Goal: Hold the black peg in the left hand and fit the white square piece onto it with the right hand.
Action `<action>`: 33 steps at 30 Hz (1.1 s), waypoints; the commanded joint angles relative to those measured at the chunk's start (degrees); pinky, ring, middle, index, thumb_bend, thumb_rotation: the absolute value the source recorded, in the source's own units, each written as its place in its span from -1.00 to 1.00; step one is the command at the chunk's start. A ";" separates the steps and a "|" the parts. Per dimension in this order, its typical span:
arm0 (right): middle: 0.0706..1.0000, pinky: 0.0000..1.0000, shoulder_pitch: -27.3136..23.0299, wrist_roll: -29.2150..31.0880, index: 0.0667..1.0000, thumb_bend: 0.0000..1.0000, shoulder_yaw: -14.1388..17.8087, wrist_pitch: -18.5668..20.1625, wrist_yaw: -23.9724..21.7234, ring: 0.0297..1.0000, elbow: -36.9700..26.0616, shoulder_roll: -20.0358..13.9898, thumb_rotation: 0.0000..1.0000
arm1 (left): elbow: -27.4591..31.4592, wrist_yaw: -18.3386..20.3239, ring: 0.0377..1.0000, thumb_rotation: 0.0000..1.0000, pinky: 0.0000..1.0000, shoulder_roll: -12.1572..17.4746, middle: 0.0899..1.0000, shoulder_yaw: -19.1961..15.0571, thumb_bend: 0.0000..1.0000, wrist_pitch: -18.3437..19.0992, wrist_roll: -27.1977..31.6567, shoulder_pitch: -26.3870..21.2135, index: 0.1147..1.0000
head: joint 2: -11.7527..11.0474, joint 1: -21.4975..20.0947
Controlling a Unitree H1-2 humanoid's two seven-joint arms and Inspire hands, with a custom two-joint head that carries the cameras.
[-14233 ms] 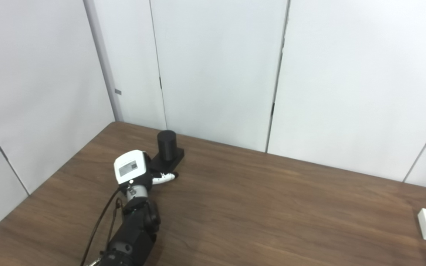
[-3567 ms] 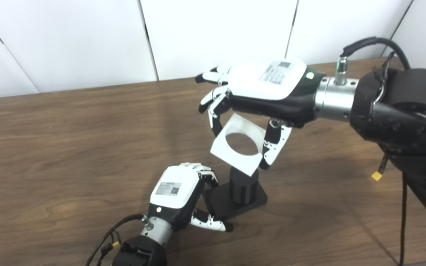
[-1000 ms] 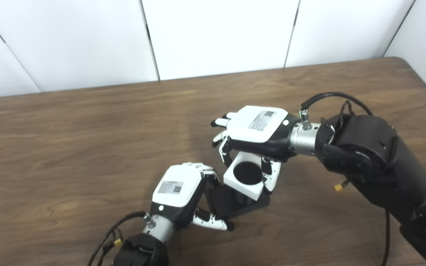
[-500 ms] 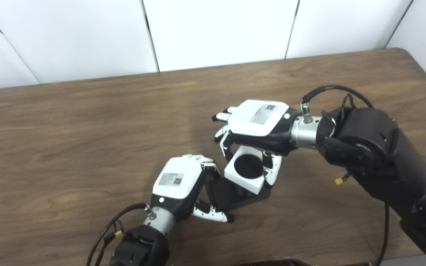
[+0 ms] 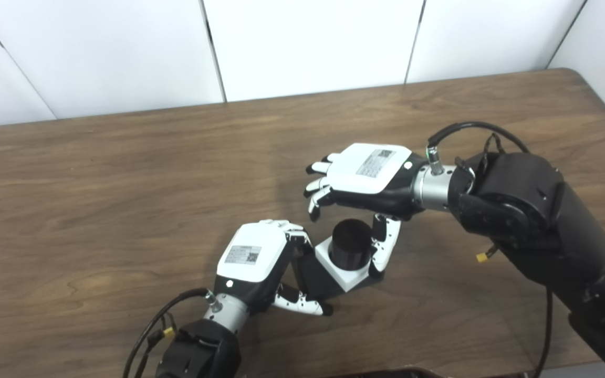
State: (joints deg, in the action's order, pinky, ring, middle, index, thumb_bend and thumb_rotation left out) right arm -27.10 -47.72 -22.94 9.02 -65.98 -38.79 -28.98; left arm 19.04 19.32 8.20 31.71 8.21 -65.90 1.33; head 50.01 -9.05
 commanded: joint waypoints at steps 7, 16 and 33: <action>0.80 1.00 -2.63 0.42 0.76 1.00 1.89 0.06 0.28 1.00 -0.76 -0.11 -0.34 | -1.76 2.97 0.65 -0.89 0.70 0.27 0.49 1.15 0.03 -0.16 -0.56 0.45 -0.16 | 0.07 0.07; 0.84 1.00 -3.26 1.00 0.85 1.00 3.77 1.71 -0.33 1.00 -1.12 0.14 -0.37 | -1.62 3.41 0.65 -0.89 0.70 0.43 0.50 1.19 0.03 -0.08 -0.82 0.30 -0.16 | 0.09 0.37; 1.00 1.00 -1.82 9.40 0.97 1.00 8.93 9.18 -0.30 1.00 -3.11 -6.40 -0.20 | -1.58 1.85 0.62 -0.89 0.66 1.50 0.47 0.44 0.03 -0.84 -0.04 0.69 -0.16 | -0.47 0.05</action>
State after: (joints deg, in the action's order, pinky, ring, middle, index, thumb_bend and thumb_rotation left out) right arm -28.19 -39.07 -15.48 16.03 -66.21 -40.39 -33.98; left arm 18.98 19.05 8.54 31.65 7.93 -65.72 1.22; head 49.66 -8.88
